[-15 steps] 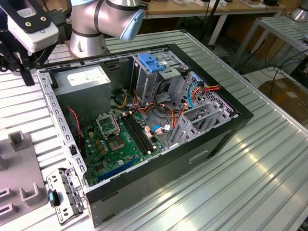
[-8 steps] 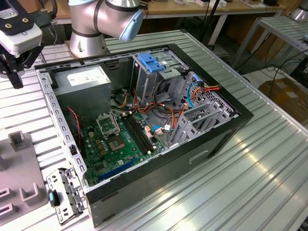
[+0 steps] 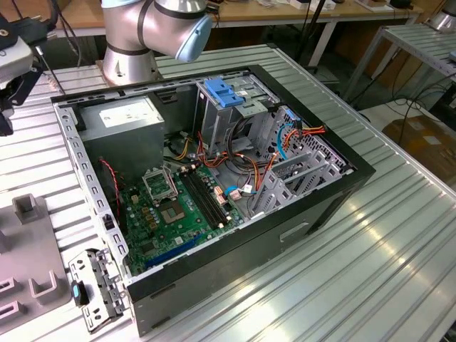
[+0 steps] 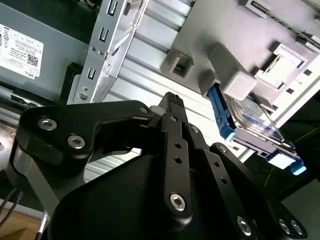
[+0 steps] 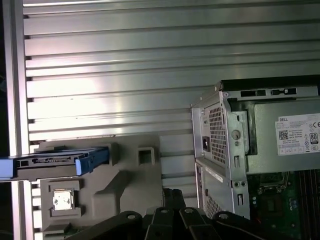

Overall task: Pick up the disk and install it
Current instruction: 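Reach for the disk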

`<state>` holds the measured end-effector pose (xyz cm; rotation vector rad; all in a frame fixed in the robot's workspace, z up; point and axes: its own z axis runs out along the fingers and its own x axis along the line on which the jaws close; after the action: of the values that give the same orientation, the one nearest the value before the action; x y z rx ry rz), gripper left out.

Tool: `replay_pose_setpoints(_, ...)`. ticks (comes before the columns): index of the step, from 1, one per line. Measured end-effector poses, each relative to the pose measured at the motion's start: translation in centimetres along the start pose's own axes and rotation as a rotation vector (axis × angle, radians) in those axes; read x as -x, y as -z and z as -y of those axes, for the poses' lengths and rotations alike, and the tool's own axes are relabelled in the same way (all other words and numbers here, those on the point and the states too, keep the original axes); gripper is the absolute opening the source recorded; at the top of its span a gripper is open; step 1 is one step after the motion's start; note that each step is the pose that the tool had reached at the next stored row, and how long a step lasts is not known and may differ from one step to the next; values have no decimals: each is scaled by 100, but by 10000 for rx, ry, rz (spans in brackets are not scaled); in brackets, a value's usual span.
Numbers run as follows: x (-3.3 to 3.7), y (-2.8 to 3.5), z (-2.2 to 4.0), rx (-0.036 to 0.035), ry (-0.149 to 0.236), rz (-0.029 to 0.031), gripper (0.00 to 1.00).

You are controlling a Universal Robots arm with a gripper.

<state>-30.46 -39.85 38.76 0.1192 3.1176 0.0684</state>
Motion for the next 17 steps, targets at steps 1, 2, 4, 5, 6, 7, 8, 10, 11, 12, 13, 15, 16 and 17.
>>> replay_pose_setpoints(1, -29, 0, 1, 1, -1, -2, 11)
replay_pose_setpoints(2, -65, 0, 1, 1, -2, -5, 11)
replay_pose_setpoints(4, -126, -1, -1, 3, -5, -11, 11)
replay_pose_setpoints(5, -177, -1, -5, 7, -7, -15, 11)
replay_pose_setpoints(6, -219, -2, -9, 12, -8, -18, 11)
replay_pose_setpoints(7, -247, -2, -9, 17, -8, -18, 11)
replay_pose_setpoints(8, -281, -2, -9, 21, -9, -18, 11)
replay_pose_setpoints(10, -410, -2, -5, 28, -11, -24, 11)
replay_pose_setpoints(11, -475, -3, -2, 31, -11, -25, 11)
replay_pose_setpoints(12, -531, -3, 2, 33, -10, -28, 11)
replay_pose_setpoints(13, -591, -3, 7, 35, -11, -31, 11)
replay_pose_setpoints(15, -661, -3, 11, 37, -13, -34, 11)
replay_pose_setpoints(16, -700, -3, 13, 38, -12, -36, 11)
replay_pose_setpoints(17, -737, -3, 16, 39, -12, -37, 11)
